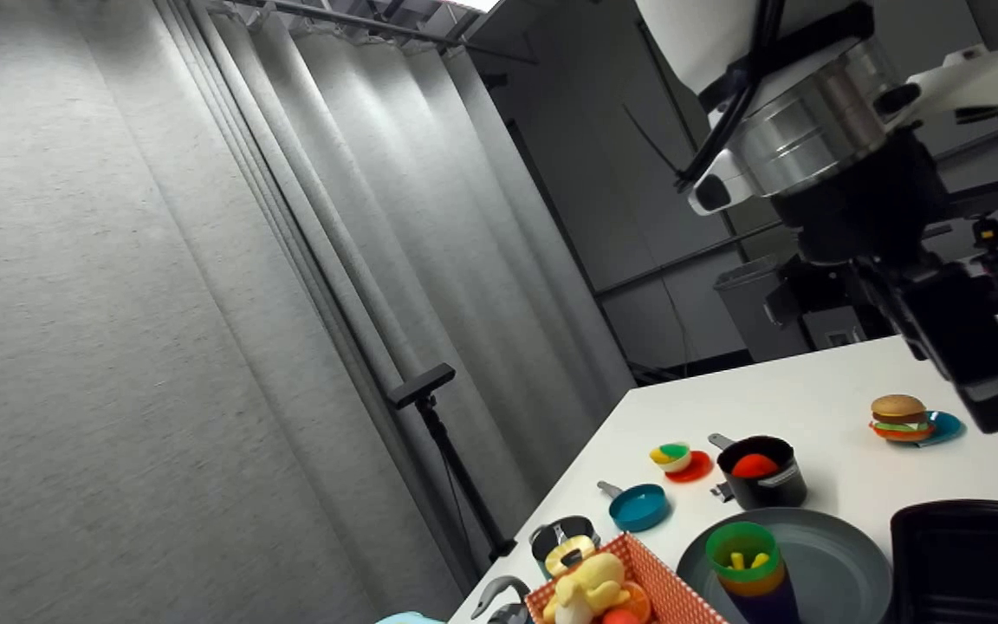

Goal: Get the red object from the black pot and place it on the grey plate

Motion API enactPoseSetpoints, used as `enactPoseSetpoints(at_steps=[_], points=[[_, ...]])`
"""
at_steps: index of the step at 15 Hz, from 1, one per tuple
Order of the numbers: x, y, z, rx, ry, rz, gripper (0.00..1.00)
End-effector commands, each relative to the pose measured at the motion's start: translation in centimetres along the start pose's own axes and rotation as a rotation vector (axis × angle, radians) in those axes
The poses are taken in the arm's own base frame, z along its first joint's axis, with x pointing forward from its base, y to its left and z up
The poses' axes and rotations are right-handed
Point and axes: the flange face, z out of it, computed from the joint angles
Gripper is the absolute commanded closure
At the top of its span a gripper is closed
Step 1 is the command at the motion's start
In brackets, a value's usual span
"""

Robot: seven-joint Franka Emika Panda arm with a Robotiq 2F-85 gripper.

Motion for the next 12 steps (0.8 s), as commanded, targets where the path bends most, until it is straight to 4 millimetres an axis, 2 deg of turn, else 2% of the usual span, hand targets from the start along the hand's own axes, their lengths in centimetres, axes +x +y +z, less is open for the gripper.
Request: enactPoseSetpoints(at_steps=[1, 7, 8, 9, 12], points=[[1.6, 2.4, 1.8, -0.027, 0.059, 0.084, 0.0], [3.9, 5.6, 3.6, -0.053, 0.124, 0.235, 0.0], [4.2, 5.7, 3.8, -0.053, 0.127, 0.263, 0.0], [3.5, 5.1, 3.6, -0.036, 0.107, 0.211, 0.0], [3.9, 5.4, 4.0, -0.034, 0.106, 0.242, 0.0]])
